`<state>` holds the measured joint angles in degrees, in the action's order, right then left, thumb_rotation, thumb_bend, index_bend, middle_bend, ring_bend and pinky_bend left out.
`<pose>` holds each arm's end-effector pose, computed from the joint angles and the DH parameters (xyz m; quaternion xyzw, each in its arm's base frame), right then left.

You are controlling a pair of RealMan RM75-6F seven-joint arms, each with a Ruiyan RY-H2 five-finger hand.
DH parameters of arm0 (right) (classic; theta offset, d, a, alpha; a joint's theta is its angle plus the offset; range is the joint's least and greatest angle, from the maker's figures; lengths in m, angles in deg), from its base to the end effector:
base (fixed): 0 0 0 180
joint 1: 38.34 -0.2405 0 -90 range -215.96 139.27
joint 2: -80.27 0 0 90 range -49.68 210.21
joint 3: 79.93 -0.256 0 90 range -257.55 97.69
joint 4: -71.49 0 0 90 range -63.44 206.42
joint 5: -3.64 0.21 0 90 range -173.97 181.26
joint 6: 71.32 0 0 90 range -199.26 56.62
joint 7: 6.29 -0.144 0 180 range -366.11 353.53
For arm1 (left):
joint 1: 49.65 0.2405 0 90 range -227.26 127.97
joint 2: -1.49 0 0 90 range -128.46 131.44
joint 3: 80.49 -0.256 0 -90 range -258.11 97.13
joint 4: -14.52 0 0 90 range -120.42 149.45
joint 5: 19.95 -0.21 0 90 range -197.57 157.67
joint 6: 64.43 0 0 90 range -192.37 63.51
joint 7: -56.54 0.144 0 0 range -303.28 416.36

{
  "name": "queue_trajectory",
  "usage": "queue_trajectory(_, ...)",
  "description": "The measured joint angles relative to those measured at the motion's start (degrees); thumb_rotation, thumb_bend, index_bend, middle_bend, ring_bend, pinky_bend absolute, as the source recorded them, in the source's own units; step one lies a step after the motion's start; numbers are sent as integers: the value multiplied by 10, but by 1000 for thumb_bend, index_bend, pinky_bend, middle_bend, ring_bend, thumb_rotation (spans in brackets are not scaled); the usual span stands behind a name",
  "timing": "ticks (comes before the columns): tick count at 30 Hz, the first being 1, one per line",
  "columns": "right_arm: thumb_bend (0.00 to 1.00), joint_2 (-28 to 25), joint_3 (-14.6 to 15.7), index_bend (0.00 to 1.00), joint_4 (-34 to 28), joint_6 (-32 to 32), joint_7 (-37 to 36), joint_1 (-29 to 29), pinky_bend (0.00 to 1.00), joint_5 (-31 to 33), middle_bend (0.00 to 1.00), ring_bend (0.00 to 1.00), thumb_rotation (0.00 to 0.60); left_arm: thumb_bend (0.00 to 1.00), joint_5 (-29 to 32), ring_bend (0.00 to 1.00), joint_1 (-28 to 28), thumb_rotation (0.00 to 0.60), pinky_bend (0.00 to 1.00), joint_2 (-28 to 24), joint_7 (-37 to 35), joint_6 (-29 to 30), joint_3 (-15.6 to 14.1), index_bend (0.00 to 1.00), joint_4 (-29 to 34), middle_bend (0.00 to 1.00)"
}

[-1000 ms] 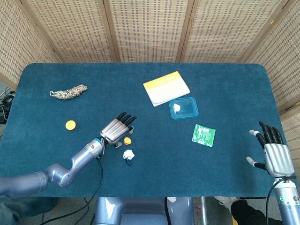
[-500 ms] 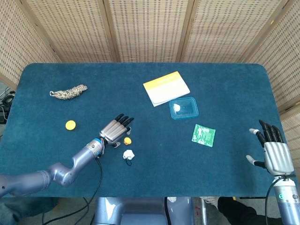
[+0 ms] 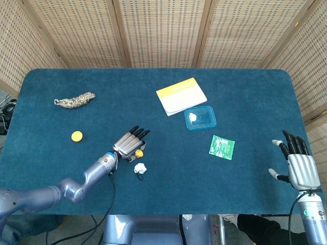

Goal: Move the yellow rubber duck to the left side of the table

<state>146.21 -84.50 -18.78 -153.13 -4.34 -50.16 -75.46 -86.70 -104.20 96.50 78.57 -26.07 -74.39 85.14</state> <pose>-0.3069 -0.2255 0.1557 0.5911 -0.3774 0.3884 0.5978 -0.1229 0.3670 -0.0756 -0.8644 -0.2650 -0.2578 0.3408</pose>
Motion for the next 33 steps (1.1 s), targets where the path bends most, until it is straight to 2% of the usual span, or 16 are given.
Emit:
queue_trajectory(6, 0, -2, -6, 211, 0, 3, -9, 3, 0, 1, 0, 0, 600, 318, 0, 0, -3, 600, 0, 10, -2, 4, -2, 514, -12, 0)
queue_trajectory(16, 0, -3, -11, 225, 2, 9, -14, 6, 0, -1, 0, 0, 600, 319, 2, 0, -3, 600, 0, -8, -13, 21, 10, 532, 5, 0)
queue_trajectory(24, 0, -4, -13, 237, 0, 12, -16, 8, 0, -5, 0, 0, 600, 321, 30, 0, 17, 600, 0, -83, -33, 43, 30, 529, 36, 0)
queue_trajectory(29, 0, -3, -12, 237, -7, 12, -12, 9, 0, -10, 0, 0, 600, 321, 50, 0, 58, 600, 0, -137, -70, 49, 21, 527, 33, 0)
queue_trajectory(33, 0, -3, -11, 237, -13, 10, -7, 10, 0, -16, 0, 0, 600, 322, 49, 0, 87, 600, 0, -151, -117, 51, 8, 526, 10, 0)
